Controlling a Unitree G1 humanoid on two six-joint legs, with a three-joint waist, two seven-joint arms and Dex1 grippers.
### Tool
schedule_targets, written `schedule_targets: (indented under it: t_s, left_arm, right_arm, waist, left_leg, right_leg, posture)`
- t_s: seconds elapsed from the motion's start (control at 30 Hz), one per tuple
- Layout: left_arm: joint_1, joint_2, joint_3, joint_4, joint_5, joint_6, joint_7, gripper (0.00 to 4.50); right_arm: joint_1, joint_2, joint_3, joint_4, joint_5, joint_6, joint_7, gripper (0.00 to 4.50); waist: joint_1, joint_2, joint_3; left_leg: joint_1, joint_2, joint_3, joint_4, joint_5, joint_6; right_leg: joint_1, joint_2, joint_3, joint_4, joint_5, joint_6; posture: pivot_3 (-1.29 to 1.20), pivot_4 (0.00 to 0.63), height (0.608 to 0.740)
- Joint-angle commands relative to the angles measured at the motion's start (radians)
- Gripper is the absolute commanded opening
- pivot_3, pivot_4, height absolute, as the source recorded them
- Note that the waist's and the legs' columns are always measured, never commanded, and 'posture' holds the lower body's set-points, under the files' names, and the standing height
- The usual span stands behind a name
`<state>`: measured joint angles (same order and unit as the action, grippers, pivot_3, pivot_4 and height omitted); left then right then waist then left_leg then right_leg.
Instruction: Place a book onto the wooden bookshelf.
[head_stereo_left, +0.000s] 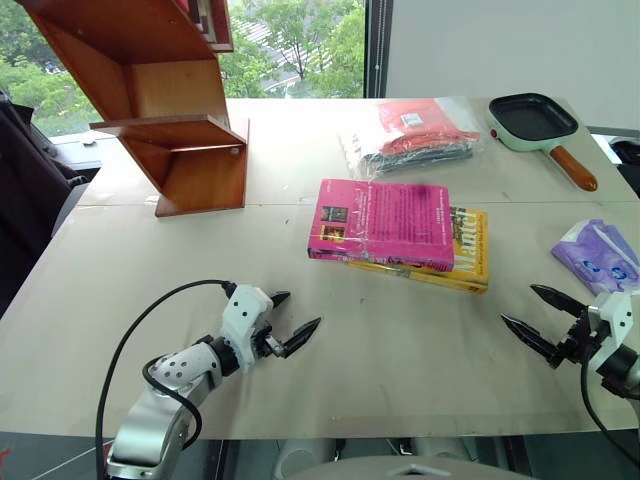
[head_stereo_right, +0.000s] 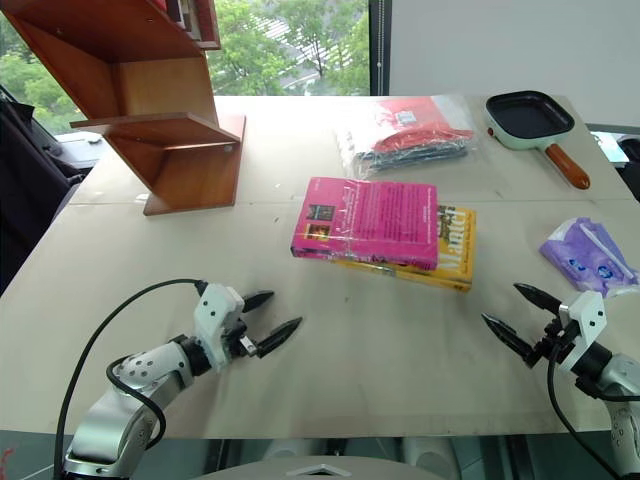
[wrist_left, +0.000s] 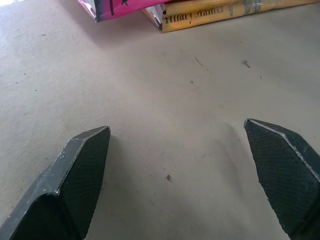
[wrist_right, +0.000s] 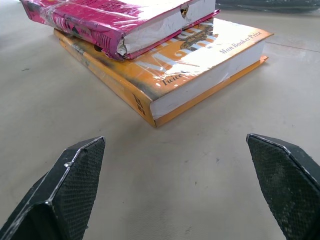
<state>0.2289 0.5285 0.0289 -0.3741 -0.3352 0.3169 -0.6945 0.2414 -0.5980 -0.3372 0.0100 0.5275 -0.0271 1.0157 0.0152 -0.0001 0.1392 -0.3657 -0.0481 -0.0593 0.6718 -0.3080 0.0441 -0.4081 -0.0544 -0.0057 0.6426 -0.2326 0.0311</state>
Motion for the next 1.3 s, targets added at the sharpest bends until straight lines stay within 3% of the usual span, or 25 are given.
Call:
schedule_targets:
  t_s: [0.03, 0.23, 1.03, 1.13, 1.23, 1.27, 1.3]
  left_arm:
    - [0.007, 0.006, 0.005, -0.021, 0.001, 0.003, 0.003, 4.42]
    - [-0.007, 0.004, 0.016, -0.036, -0.012, 0.022, 0.015, 4.42]
    - [0.003, 0.055, 0.079, -0.091, -0.105, 0.06, -0.042, 4.42]
    - [-0.005, 0.101, 0.106, -0.114, -0.13, 0.072, -0.081, 4.5]
    - [-0.033, 0.148, 0.149, -0.14, -0.174, 0.097, -0.108, 4.5]
    - [-0.042, 0.157, 0.158, -0.145, -0.187, 0.106, -0.112, 4.5]
    - [-0.055, 0.165, 0.168, -0.152, -0.203, 0.118, -0.115, 4.5]
  right_arm:
    - [0.002, -0.01, -0.037, 0.016, 0.0, -0.05, 0.023, 4.5]
    - [-0.029, -0.024, -0.031, 0.095, -0.039, -0.05, 0.01, 4.5]
    - [-0.058, -0.038, -0.041, -0.004, -0.061, 0.065, -0.085, 4.5]
    - [-0.087, -0.053, -0.052, -0.01, -0.028, 0.091, -0.064, 3.69]
    - [-0.167, -0.085, -0.026, 0.026, -0.026, 0.108, -0.03, 2.3]
    - [-0.192, -0.091, -0.018, 0.044, -0.031, 0.109, -0.022, 1.59]
    - [-0.226, -0.096, -0.006, 0.065, -0.034, 0.112, -0.011, 1.26]
  waist:
    - [0.0, 0.0, 0.0]
    - [0.0, 0.0, 0.0]
    - [0.0, 0.0, 0.0]
    - [-0.001, 0.0, 0.001]
    - [-0.003, 0.0, 0.001]
    - [-0.003, 0.0, 0.001]
    - [-0.002, -0.001, 0.001]
  left_leg:
    - [0.0, 0.0, 0.0, 0.0, 0.0, 0.0]
    - [0.0, 0.0, 0.0, 0.0, 0.0, 0.0]
    - [0.0, 0.0, 0.0, 0.0, 0.0, 0.0]
    - [-0.001, 0.0, 0.0, 0.0, 0.0, 0.0]
    - [-0.001, 0.0, 0.0, 0.0, 0.0, 0.0]
    - [0.0, 0.0, 0.0, 0.0, 0.0, 0.0]
    - [0.0, 0.0, 0.0, 0.0, 0.0, 0.0]
  right_leg:
    - [0.0, 0.0, 0.0, 0.0, 0.0, 0.0]
    - [0.0, 0.0, 0.0, 0.0, 0.0, 0.0]
    - [0.0, 0.0, 0.0, 0.0, 0.0, 0.0]
    - [0.0, 0.0, 0.0, 0.0, 0.0, 0.0]
    - [0.0, 0.0, 0.0, 0.0, 0.0, 0.0]
    - [0.0, 0.0, 0.0, 0.0, 0.0, 0.0]
    - [0.0, 0.0, 0.0, 0.0, 0.0, 0.0]
  posture:
    - [0.0, 0.15, 0.72]
    - [0.0, 0.15, 0.72]
    - [0.0, 0.15, 0.72]
    - [0.0, 0.15, 0.72]
    - [0.0, 0.15, 0.72]
    - [0.0, 0.15, 0.72]
    - [0.0, 0.15, 0.72]
